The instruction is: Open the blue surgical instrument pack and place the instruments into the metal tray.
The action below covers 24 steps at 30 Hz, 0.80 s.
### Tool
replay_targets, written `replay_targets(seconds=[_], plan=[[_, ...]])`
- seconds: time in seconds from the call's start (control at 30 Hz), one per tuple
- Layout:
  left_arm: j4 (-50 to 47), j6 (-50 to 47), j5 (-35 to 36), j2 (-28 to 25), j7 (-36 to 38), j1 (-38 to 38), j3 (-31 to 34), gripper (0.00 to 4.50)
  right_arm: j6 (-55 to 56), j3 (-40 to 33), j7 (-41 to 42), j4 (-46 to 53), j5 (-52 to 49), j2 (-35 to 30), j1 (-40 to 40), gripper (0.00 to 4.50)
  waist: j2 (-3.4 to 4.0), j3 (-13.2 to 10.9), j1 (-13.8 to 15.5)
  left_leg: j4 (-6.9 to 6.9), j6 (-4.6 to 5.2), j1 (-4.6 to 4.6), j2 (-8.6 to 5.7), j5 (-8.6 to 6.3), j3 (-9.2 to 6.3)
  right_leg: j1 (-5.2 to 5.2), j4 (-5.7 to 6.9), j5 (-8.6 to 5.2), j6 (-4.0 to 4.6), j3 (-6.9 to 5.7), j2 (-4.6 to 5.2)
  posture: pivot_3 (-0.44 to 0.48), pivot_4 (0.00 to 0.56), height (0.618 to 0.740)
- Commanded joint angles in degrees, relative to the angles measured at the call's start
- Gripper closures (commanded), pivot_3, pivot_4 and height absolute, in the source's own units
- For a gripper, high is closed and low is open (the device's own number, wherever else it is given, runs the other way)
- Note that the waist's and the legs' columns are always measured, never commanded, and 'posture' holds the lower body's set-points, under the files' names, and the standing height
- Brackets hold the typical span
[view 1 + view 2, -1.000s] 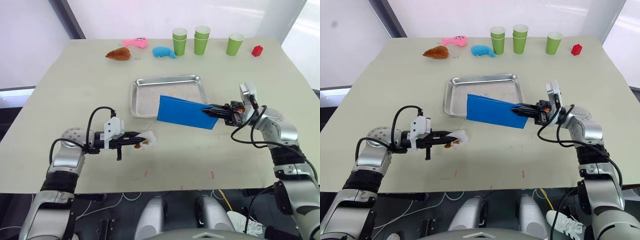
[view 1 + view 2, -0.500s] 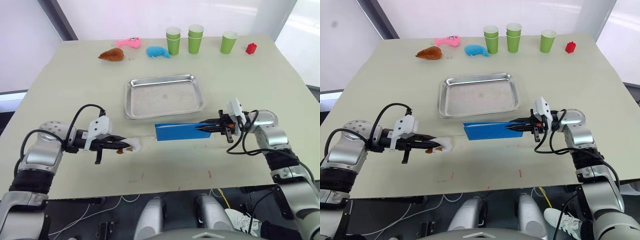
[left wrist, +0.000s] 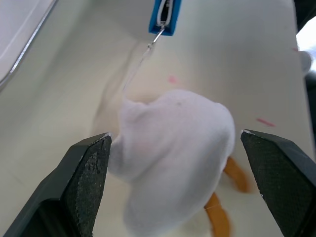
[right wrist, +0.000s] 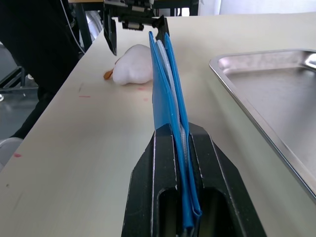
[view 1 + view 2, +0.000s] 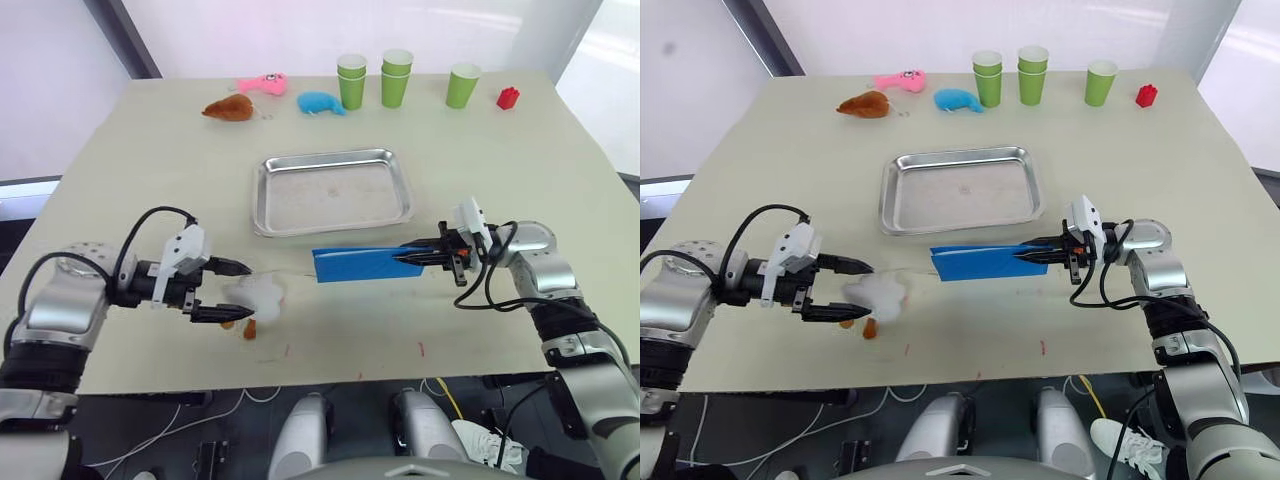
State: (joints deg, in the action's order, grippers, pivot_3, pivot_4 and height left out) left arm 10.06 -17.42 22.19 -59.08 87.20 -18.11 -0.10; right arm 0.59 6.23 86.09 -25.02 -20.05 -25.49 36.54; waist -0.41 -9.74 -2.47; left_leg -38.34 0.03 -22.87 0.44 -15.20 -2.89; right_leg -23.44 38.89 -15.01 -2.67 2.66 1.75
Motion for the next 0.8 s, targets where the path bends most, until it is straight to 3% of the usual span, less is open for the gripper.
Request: replay_targets(seconds=[0.03, 0.27, 0.57, 0.8], plan=[[-1.67, -1.97, 2.83, -1.91, 1.92, -2.76, 3.29, 0.07, 0.22, -1.28, 0.80, 1.27, -1.25, -0.62, 0.94, 4.50, 0.00, -0.01, 0.02, 0.00, 0.00, 0.00, 0.00, 0.00, 0.00, 0.00, 0.00, 0.00, 0.00, 0.00, 0.00, 0.000, 0.150, 0.740], [-0.60, 0.44, 3.63, 6.53, -5.56, -9.86, 4.53, 0.07, -0.98, -1.27, 1.70, 1.54, -1.74, -0.74, 1.07, 4.50, -0.02, -0.02, 0.28, -0.04, 0.00, -0.01, -0.03, 0.00, 0.00, 0.01, 0.00, 0.00, 0.00, -0.02, 0.05, 0.000, 0.150, 0.740], [-1.50, 3.59, 1.16, 16.48, -9.97, -10.55, 0.82, 0.07, -1.30, -1.27, 1.83, 1.46, -1.65, -0.64, 1.25, 4.50, -0.03, -0.03, 0.11, -0.05, -0.01, -0.03, -0.02, 0.01, 0.01, -0.01, 0.01, 0.01, 0.00, 0.01, 0.03, 0.000, 0.150, 0.740], [0.02, 5.21, -0.44, 19.96, -10.54, -11.21, -0.96, 0.07, -1.79, -1.43, 1.65, 2.35, -1.88, -0.89, 0.72, 4.50, -0.03, -0.03, 0.06, -0.05, -0.01, -0.03, -0.04, 0.01, -0.02, -0.01, 0.02, 0.01, 0.00, 0.01, 0.03, 0.000, 0.150, 0.740]])
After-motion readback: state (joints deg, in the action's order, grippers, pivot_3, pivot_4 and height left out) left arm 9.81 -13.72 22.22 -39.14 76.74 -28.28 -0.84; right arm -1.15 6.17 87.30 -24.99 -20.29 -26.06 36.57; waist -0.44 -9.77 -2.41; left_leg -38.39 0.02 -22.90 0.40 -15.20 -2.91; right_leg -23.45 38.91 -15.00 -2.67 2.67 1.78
